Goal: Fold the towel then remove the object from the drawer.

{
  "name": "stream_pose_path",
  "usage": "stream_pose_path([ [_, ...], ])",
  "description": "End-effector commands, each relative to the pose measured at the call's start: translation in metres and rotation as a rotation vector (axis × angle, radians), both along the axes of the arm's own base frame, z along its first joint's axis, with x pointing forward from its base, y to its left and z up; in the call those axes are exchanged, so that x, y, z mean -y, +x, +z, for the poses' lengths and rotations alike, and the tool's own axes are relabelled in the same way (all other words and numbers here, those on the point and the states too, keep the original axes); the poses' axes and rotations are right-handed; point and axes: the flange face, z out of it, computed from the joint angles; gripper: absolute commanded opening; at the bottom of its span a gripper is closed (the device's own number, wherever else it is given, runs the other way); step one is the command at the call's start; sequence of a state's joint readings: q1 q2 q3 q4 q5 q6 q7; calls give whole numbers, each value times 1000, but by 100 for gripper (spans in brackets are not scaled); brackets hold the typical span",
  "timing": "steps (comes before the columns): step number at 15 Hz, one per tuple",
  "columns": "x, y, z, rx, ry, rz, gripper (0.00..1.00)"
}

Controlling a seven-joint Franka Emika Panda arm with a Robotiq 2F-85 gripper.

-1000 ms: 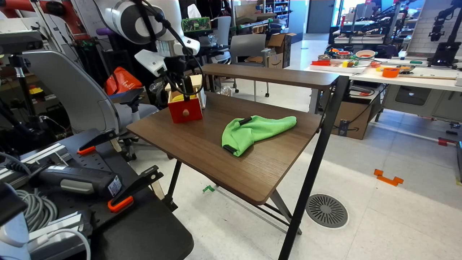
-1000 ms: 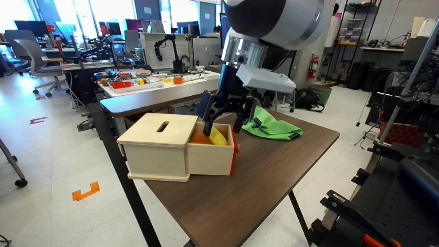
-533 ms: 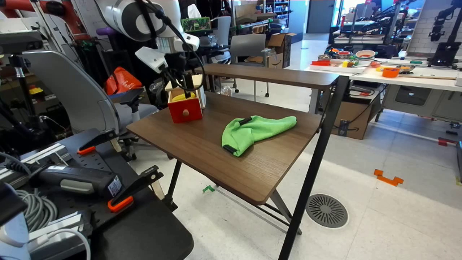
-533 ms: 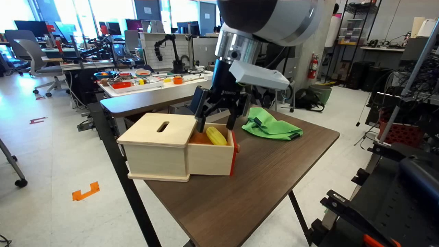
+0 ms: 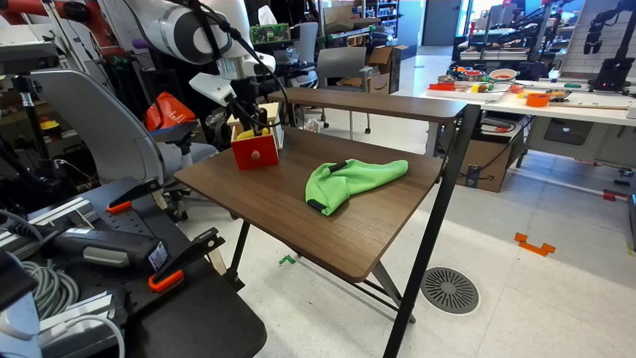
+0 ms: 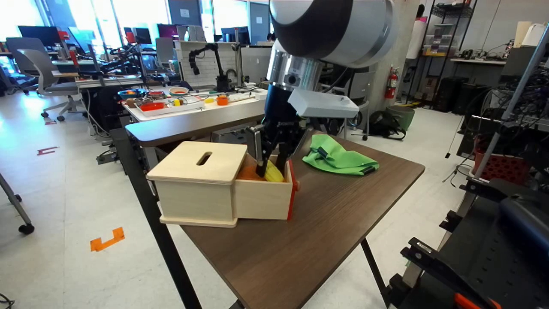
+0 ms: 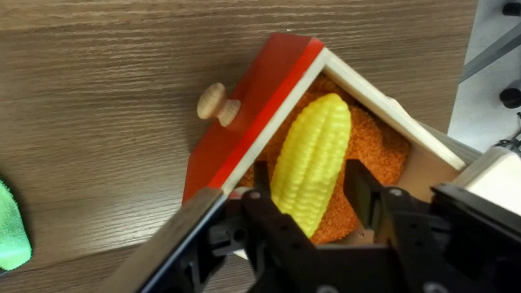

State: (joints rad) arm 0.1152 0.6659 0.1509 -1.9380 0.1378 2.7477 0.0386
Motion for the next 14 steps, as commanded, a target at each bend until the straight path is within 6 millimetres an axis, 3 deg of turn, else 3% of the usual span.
stream_pose_path([
  [1,3,8,-11,12,-33,16,20],
  [3,5,10,-14,14,-41,16,9],
  [6,9,12,-6,30,-45,9,4],
  [14,37,18,41,61,-24,-86,5],
])
